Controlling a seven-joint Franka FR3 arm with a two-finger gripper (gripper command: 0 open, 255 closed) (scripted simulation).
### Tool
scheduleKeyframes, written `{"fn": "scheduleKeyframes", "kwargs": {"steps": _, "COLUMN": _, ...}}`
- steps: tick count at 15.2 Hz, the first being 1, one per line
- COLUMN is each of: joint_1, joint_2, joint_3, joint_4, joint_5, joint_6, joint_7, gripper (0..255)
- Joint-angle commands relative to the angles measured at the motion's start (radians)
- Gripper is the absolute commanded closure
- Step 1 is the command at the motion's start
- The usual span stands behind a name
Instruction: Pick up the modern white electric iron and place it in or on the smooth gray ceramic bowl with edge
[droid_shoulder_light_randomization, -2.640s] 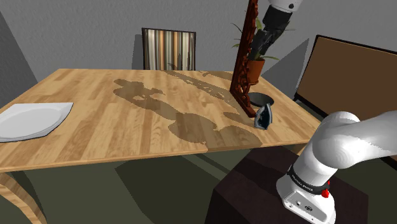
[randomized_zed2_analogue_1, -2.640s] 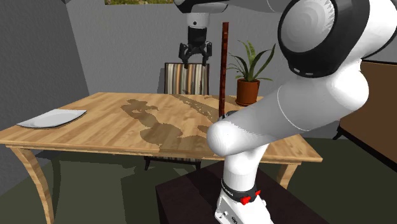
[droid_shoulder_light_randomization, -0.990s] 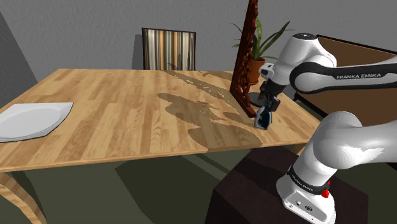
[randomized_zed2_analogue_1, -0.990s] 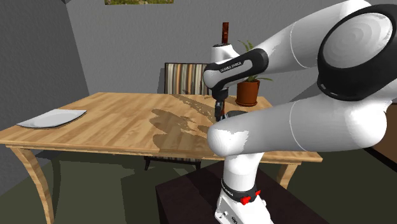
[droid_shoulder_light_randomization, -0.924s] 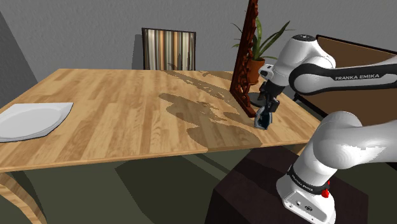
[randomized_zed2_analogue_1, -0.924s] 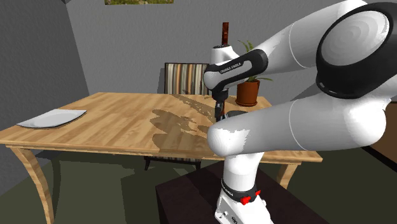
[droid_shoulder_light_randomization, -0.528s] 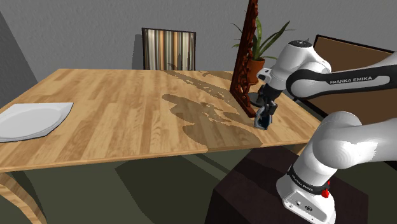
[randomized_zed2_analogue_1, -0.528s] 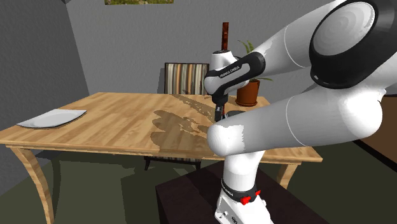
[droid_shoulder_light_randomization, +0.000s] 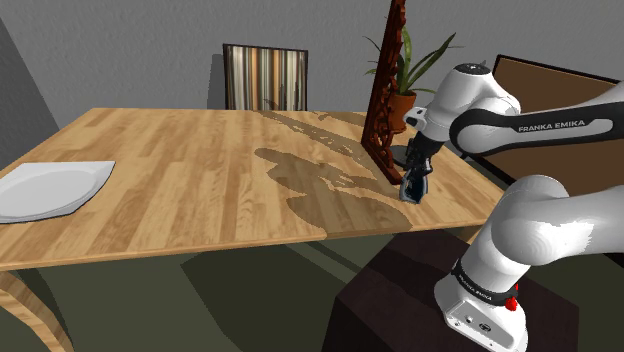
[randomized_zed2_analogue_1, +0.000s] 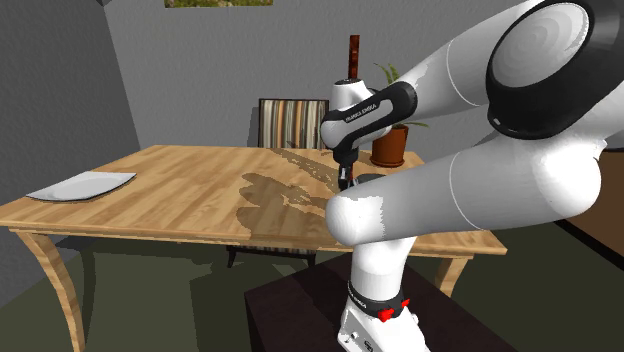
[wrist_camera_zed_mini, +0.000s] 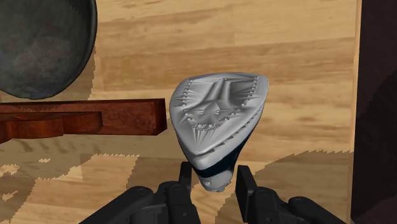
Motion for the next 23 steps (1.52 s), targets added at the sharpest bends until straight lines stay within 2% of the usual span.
{"fn": "scheduleKeyframes", "kwargs": {"steps": 1, "joint_1": 0.0, "joint_2": 0.0, "joint_3": 0.0, "joint_4": 0.0, "joint_5": 0.0, "joint_6": 0.0, "joint_7": 0.0, "gripper": 255}}
{"fn": "scheduleKeyframes", "kwargs": {"steps": 6, "joint_1": 0.0, "joint_2": 0.0, "joint_3": 0.0, "joint_4": 0.0, "joint_5": 0.0, "joint_6": 0.0, "joint_7": 0.0, "gripper": 255}}
{"fn": "scheduleKeyframes", "kwargs": {"steps": 23, "joint_1": 0.055, "joint_2": -0.07, "joint_3": 0.078, "joint_4": 0.195, "joint_5": 0.108, "joint_6": -0.259, "joint_7": -0.042, "gripper": 255}}
